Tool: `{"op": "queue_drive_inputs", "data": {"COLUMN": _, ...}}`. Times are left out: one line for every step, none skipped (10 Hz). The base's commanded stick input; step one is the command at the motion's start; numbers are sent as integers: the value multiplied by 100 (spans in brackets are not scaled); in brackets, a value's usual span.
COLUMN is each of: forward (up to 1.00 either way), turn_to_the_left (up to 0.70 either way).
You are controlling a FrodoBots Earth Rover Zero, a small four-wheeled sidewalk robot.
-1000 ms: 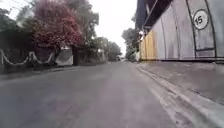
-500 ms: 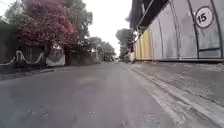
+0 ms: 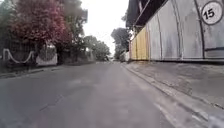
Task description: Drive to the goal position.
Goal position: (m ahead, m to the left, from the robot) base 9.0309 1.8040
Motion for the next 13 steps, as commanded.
{"op": "queue_drive_inputs", "data": {"forward": 100, "turn_to_the_left": 0}}
{"op": "queue_drive_inputs", "data": {"forward": 100, "turn_to_the_left": 0}}
{"op": "queue_drive_inputs", "data": {"forward": 100, "turn_to_the_left": -27}}
{"op": "queue_drive_inputs", "data": {"forward": 100, "turn_to_the_left": -40}}
{"op": "queue_drive_inputs", "data": {"forward": 100, "turn_to_the_left": -40}}
{"op": "queue_drive_inputs", "data": {"forward": 100, "turn_to_the_left": -40}}
{"op": "queue_drive_inputs", "data": {"forward": 100, "turn_to_the_left": -20}}
{"op": "queue_drive_inputs", "data": {"forward": 100, "turn_to_the_left": 0}}
{"op": "queue_drive_inputs", "data": {"forward": 100, "turn_to_the_left": 0}}
{"op": "queue_drive_inputs", "data": {"forward": 100, "turn_to_the_left": 0}}
{"op": "queue_drive_inputs", "data": {"forward": 100, "turn_to_the_left": 0}}
{"op": "queue_drive_inputs", "data": {"forward": 100, "turn_to_the_left": 0}}
{"op": "queue_drive_inputs", "data": {"forward": 100, "turn_to_the_left": 0}}
